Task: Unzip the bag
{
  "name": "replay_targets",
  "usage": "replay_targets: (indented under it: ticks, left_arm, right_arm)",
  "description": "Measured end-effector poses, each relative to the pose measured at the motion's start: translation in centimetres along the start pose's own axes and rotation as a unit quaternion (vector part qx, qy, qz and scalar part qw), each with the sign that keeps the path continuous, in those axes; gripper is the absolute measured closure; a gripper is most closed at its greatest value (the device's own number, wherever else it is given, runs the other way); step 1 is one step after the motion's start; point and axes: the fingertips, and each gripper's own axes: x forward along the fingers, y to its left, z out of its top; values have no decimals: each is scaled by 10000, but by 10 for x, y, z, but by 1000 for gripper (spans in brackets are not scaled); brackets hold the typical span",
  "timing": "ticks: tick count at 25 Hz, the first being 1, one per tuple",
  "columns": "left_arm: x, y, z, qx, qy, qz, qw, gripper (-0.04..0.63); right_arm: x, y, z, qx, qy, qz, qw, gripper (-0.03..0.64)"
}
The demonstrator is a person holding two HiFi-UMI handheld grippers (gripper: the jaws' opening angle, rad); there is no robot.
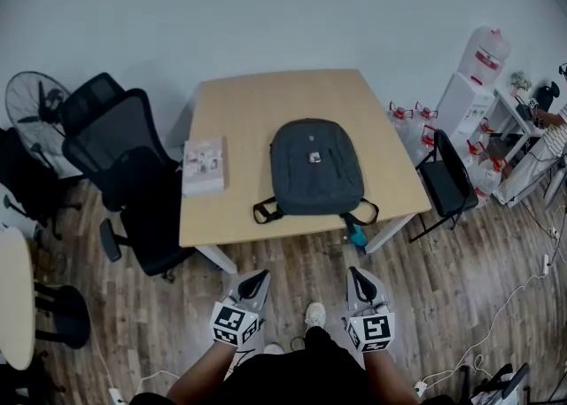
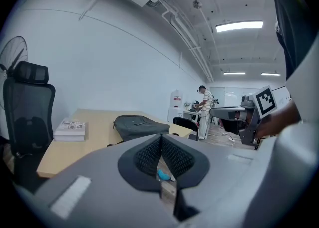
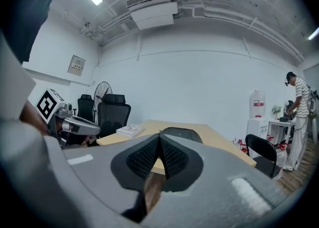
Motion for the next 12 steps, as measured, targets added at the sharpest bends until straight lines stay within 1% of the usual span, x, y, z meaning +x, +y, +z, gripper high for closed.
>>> replay_targets:
  ticks: [5, 12]
  left_arm:
    - [35, 9, 15, 28, -37, 147, 9999, 578]
    - [80, 24, 22, -35, -7, 398, 9992, 578]
  right_arm:
    - [31, -26, 1, -2, 65, 266, 9996, 614]
    - [75, -61, 0, 61, 28, 491, 9988, 614]
